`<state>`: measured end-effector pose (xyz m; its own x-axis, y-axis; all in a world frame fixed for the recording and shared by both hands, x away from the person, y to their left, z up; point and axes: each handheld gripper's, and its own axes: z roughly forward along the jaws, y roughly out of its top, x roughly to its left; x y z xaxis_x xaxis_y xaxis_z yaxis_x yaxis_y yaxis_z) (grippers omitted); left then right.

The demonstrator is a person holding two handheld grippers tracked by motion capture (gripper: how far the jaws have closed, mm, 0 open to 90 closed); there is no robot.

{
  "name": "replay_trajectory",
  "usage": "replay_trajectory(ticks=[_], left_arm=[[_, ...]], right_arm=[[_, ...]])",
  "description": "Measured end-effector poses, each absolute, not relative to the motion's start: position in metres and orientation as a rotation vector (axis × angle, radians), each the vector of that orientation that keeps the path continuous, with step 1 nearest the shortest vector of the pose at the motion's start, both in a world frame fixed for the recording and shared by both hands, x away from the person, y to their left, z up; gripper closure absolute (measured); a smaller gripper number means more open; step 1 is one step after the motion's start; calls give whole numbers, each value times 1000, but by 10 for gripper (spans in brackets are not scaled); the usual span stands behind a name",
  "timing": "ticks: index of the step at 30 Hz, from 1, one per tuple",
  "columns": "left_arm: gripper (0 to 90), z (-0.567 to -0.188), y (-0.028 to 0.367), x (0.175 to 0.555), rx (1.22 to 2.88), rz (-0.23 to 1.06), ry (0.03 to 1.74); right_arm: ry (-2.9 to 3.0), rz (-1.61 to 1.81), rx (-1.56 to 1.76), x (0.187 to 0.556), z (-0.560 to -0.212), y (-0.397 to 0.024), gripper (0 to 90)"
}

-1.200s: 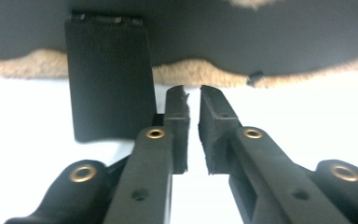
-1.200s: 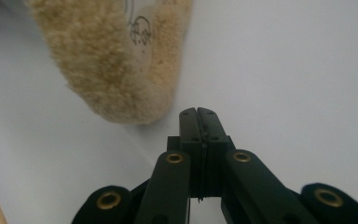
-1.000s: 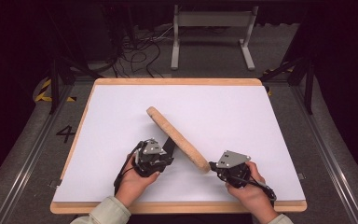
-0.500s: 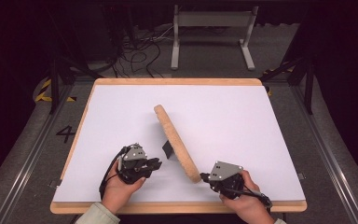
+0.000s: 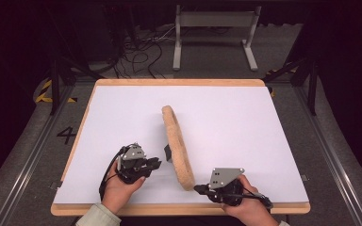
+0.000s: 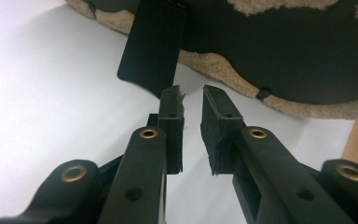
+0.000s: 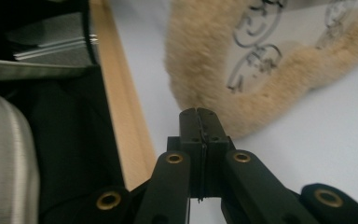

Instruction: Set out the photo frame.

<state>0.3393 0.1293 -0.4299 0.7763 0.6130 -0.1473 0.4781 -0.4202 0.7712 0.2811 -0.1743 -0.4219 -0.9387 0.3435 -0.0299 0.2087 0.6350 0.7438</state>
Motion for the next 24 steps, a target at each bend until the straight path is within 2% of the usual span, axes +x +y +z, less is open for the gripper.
replay_trajectory(ticks=[12,24], left_arm=[[785,-430,129,340,2096,197,811],[785,-430,138,340,2081,198,835]], right_arm=[[2642,1229,428,283,-421,-160,900],[2583,1156,517,306,-427,-150,900]])
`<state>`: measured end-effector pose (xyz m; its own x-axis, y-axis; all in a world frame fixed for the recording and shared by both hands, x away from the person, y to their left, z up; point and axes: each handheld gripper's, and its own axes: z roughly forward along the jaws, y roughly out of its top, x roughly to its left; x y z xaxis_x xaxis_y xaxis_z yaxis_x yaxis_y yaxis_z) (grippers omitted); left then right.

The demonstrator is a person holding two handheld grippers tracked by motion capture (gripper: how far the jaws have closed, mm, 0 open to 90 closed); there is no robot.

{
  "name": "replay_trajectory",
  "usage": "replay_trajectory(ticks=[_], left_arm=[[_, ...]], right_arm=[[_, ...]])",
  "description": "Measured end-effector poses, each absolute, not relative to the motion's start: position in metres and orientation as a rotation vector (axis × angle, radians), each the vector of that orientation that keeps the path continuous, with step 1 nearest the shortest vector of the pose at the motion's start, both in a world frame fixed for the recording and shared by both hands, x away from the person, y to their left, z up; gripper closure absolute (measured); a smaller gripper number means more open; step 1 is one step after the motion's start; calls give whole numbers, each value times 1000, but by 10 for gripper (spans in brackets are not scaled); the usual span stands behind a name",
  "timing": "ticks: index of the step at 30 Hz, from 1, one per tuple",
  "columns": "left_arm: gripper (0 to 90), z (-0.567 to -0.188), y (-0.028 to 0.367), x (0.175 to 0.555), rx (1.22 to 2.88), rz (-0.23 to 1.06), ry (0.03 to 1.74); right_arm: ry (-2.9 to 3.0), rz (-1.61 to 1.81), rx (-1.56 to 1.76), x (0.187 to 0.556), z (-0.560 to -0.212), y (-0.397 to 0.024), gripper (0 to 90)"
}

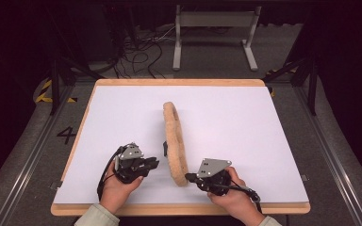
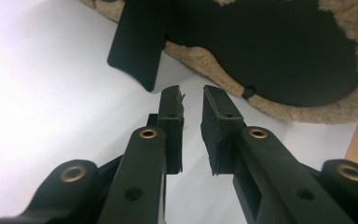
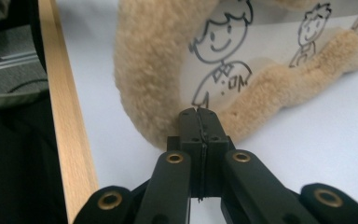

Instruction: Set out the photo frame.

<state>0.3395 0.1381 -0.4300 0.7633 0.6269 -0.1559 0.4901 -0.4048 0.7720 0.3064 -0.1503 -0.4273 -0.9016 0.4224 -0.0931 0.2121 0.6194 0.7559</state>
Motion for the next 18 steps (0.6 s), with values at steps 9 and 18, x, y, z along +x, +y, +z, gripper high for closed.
replay_trajectory(ticks=[9,18], left_arm=[[784,-430,141,338,2072,204,847],[783,-430,143,337,2071,205,848]], right_arm=[[2692,1218,417,295,-423,-160,900],[2732,1336,397,299,-426,-141,900]])
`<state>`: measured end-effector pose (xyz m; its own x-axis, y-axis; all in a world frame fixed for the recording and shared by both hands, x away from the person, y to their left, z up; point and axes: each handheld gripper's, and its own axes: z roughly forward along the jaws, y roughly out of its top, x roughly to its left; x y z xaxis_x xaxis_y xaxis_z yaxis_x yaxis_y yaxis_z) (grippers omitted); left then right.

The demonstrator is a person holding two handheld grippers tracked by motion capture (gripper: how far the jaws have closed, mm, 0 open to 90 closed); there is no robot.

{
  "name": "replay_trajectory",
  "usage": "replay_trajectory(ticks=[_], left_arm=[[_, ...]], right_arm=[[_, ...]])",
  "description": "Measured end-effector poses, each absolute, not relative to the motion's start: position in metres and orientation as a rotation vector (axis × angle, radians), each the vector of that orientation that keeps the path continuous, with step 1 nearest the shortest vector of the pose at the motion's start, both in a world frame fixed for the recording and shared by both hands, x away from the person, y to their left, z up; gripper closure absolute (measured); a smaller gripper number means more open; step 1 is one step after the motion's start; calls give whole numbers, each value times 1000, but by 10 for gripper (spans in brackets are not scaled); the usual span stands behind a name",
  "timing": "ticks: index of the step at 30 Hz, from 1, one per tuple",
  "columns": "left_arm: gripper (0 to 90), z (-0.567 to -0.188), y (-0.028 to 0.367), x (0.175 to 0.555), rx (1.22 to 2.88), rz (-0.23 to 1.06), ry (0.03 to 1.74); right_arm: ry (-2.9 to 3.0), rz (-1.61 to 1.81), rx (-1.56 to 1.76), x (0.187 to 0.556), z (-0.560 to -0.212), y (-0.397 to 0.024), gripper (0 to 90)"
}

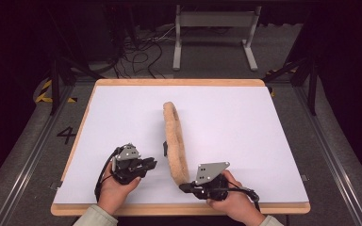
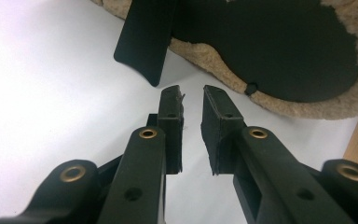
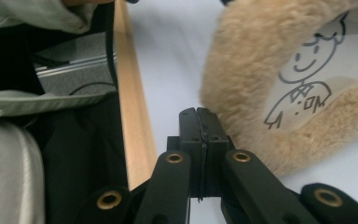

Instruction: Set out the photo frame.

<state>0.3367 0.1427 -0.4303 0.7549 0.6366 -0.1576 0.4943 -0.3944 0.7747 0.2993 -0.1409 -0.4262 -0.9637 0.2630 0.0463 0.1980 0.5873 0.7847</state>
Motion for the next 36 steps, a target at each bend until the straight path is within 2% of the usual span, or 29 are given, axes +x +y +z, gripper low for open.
replay_trajectory(ticks=[13,19,23,27,36], left_arm=[[783,-430,145,335,2067,205,859],[783,-431,145,336,2068,209,856],[784,-430,144,337,2074,205,848],[785,-430,143,336,2072,201,853],[780,-429,158,330,2047,222,890]], right_arm=[[2580,1329,491,316,-432,-124,900],[2539,1418,513,313,-422,-133,900],[2487,1353,550,314,-417,-138,900],[2504,1249,566,318,-427,-137,900],[2540,1260,517,317,-427,-123,900]])
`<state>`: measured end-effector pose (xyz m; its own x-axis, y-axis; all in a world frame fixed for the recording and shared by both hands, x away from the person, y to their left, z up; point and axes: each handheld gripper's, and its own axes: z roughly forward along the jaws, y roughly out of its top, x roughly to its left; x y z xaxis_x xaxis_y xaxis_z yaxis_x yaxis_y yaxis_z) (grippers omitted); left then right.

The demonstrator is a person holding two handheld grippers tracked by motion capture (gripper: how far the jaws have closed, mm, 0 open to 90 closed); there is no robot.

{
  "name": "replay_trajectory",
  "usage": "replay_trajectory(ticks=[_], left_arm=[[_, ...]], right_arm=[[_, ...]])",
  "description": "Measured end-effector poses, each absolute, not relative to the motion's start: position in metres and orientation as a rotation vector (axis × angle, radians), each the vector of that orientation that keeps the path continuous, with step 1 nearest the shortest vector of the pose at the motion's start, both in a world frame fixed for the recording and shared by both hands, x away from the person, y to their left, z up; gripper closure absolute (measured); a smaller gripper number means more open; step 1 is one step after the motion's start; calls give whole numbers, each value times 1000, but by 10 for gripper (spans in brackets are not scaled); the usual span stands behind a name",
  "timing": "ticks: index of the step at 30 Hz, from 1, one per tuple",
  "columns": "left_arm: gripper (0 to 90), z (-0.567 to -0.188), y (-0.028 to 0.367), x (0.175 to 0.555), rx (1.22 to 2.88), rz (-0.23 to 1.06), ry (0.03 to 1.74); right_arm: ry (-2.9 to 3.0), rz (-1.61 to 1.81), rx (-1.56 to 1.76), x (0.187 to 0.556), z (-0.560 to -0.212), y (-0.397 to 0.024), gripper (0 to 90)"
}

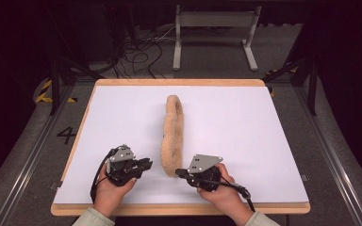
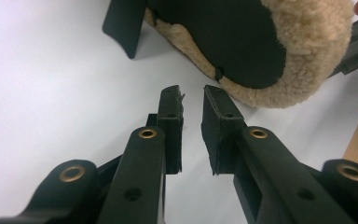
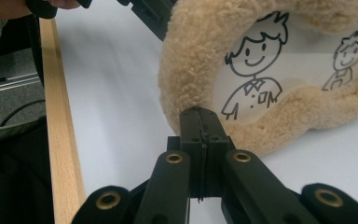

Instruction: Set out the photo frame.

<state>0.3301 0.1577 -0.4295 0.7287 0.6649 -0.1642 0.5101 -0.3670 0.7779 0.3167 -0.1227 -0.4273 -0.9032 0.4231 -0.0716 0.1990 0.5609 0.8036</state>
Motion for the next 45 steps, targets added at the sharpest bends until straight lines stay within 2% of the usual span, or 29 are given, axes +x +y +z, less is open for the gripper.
replay_trajectory(ticks=[21,25,28,33,41,45], left_arm=[[776,-432,194,300,1986,260,1007],[789,-431,198,297,1982,258,996],[834,-430,199,293,1982,219,953],[834,-430,192,290,2018,198,926],[774,-430,189,293,2029,211,939],[664,-430,188,295,2014,216,997]], right_arm=[[2576,1275,356,323,-432,-66,888],[2574,1280,345,325,-433,-58,892],[2572,1287,353,328,-434,-47,893],[2560,1295,358,331,-436,-36,889],[2559,1279,359,331,-433,-40,836],[2546,1294,413,336,-426,-56,833]])
